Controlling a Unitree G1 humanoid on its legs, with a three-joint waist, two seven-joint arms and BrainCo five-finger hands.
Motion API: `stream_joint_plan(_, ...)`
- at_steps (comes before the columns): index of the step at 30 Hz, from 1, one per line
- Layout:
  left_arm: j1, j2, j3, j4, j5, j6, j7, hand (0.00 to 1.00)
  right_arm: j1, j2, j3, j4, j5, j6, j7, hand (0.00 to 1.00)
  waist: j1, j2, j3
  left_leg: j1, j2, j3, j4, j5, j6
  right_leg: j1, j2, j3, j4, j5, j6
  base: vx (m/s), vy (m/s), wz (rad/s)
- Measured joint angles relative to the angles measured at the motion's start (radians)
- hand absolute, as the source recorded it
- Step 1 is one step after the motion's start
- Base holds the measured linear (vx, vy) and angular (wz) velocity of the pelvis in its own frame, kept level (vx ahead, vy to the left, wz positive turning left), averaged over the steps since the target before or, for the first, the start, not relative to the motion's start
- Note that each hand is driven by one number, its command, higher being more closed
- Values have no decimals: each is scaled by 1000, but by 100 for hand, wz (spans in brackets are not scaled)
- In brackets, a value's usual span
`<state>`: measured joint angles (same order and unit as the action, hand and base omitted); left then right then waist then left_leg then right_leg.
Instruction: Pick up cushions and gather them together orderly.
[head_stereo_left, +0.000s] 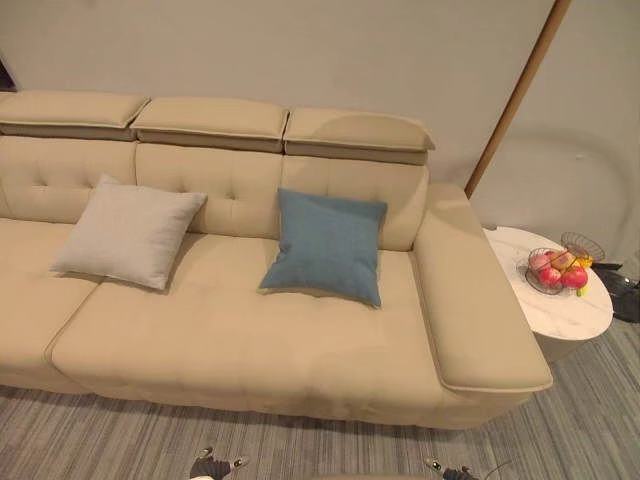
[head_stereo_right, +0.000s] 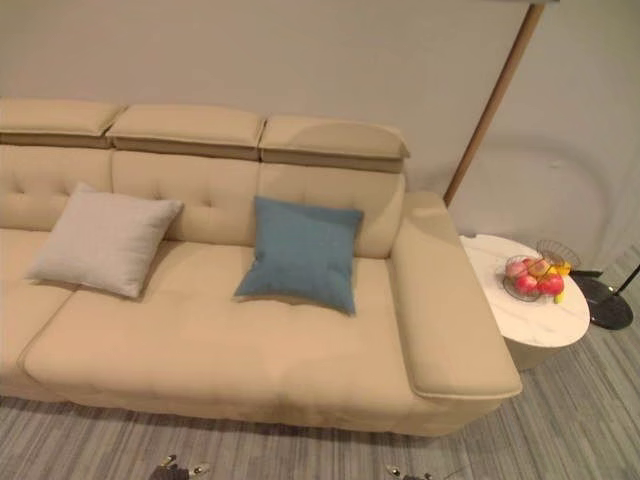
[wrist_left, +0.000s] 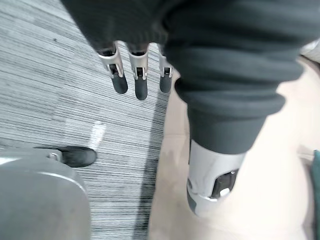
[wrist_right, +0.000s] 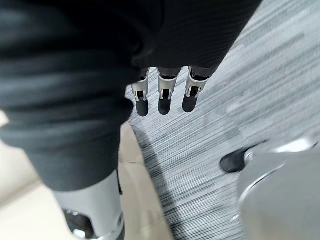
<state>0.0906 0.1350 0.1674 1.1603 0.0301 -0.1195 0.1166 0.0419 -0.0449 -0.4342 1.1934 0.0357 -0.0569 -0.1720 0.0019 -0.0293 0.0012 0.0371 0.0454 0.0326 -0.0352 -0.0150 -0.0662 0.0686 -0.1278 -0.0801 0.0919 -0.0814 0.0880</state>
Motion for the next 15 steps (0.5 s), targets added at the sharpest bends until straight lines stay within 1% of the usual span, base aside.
stream_joint_plan(3,1,-3,0,0,15,2,-15,0,1,-8,9,-1,-38,9,1,0,-3,11,12,1,-3,-2,-33,27,0,-5,-1,0,-12,-9,1,-58,-30,3)
stream_joint_plan(5,2,0,7,0,28,4,-18,0,0,-8,14,-2,-42,13,1,0,-5,8,11,-2,-10,-4,-70,42,-7,-28,-8,3,-10,-56,9,-80,-38,9)
stream_joint_plan(7,4,-7,13,0,37,17,-27,0,4,-19,14,-4,-75,21,0,0,-10,16,18,-11,-3,-6,-73,50,-3,-41,-1,2,0,-69,-2,-60,-52,10)
stream_joint_plan(9,17,-7,15,0,46,19,-29,0,2,-19,14,-5,-75,22,-1,0,-9,15,21,-2,3,2,-72,53,-9,-36,5,9,2,-70,-2,13,-42,-12)
stream_joint_plan(10,25,-10,31,0,48,21,-32,0,-2,-17,14,-7,-75,22,-1,0,-7,8,26,9,10,24,-68,49,-16,-34,12,27,4,-70,-1,50,-35,-34)
stream_joint_plan(11,23,-13,44,0,49,21,-33,0,-2,-14,14,-17,-75,23,-1,0,-4,10,29,14,15,41,-63,43,-20,-37,17,44,6,-70,-2,61,-31,-48)
stream_joint_plan(12,20,-14,53,-1,48,21,-33,0,-4,-9,14,-36,-75,23,-2,0,0,6,36,11,17,42,-39,30,-23,-41,20,64,7,-66,-6,40,-13,-65)
stream_joint_plan(13,17,-14,67,-7,48,20,-33,0,-11,-2,14,-57,-74,20,-3,0,1,3,37,-15,23,63,20,-8,-26,-58,27,102,7,-60,-7,40,-7,-74)
stream_joint_plan(15,16,-21,87,-18,47,18,-33,0,-22,2,14,-82,-74,18,-4,0,3,0,37,-36,36,105,72,-51,-29,-82,37,159,4,-50,-6,50,5,-86)
